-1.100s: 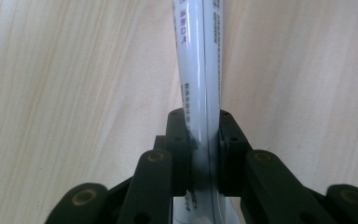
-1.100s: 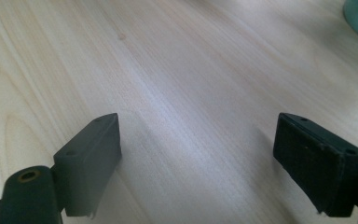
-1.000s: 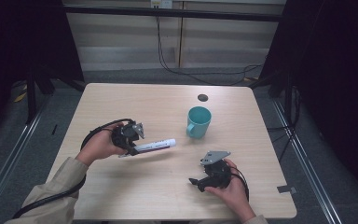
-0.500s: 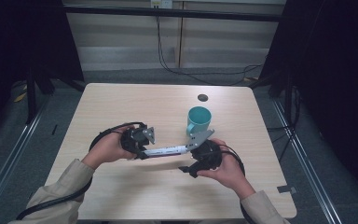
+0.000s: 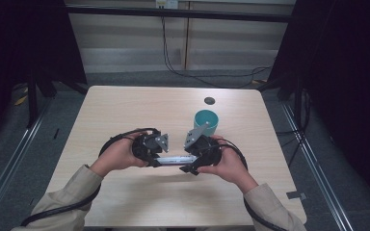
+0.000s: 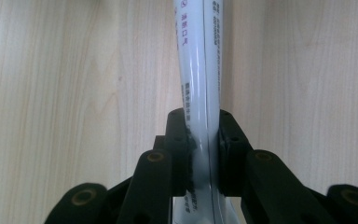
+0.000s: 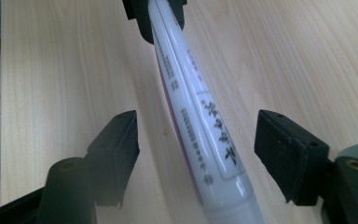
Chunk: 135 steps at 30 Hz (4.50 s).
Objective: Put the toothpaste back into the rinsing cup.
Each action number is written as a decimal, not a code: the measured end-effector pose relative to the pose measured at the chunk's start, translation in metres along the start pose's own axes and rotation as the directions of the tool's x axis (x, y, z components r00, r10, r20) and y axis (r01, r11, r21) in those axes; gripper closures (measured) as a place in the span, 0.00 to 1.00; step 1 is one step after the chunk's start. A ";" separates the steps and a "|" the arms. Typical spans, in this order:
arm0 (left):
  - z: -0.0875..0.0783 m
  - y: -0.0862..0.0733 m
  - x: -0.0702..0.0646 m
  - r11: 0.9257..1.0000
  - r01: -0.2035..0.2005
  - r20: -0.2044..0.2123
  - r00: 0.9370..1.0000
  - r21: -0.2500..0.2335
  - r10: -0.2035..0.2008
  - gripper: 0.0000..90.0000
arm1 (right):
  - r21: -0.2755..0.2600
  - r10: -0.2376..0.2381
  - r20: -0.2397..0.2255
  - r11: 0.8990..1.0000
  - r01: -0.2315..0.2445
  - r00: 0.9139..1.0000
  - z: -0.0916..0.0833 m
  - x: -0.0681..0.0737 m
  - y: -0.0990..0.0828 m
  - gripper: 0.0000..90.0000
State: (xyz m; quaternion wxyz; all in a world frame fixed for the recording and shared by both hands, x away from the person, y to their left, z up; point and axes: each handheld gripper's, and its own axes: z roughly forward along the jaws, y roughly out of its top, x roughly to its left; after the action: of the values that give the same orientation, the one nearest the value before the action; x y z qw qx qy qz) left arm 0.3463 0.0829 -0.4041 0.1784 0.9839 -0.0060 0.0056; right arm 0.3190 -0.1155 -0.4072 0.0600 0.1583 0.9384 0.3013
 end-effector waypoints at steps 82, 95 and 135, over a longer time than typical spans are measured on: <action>0.000 -0.001 0.003 0.980 -0.065 -0.056 0.997 -0.189 0.056 0.46 | 0.124 0.025 -0.113 0.992 -0.010 0.993 -0.005 -0.010 -0.007 0.83; -0.008 0.004 -0.003 0.969 -0.102 -0.070 0.994 -0.226 0.088 0.73 | 0.072 0.026 -0.143 0.997 -0.016 0.989 -0.010 -0.012 -0.010 0.83; -0.006 0.003 0.000 0.983 -0.062 -0.072 0.996 -0.175 0.050 0.61 | 0.101 0.013 -0.142 0.995 0.001 0.990 -0.013 -0.012 -0.009 0.83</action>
State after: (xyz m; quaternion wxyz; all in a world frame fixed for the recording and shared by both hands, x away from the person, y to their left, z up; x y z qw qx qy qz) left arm 0.3466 0.0822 -0.3979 0.2650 0.9629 -0.0282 0.0434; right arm 0.3250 -0.1332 -0.4012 -0.0161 0.1422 0.9538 0.2641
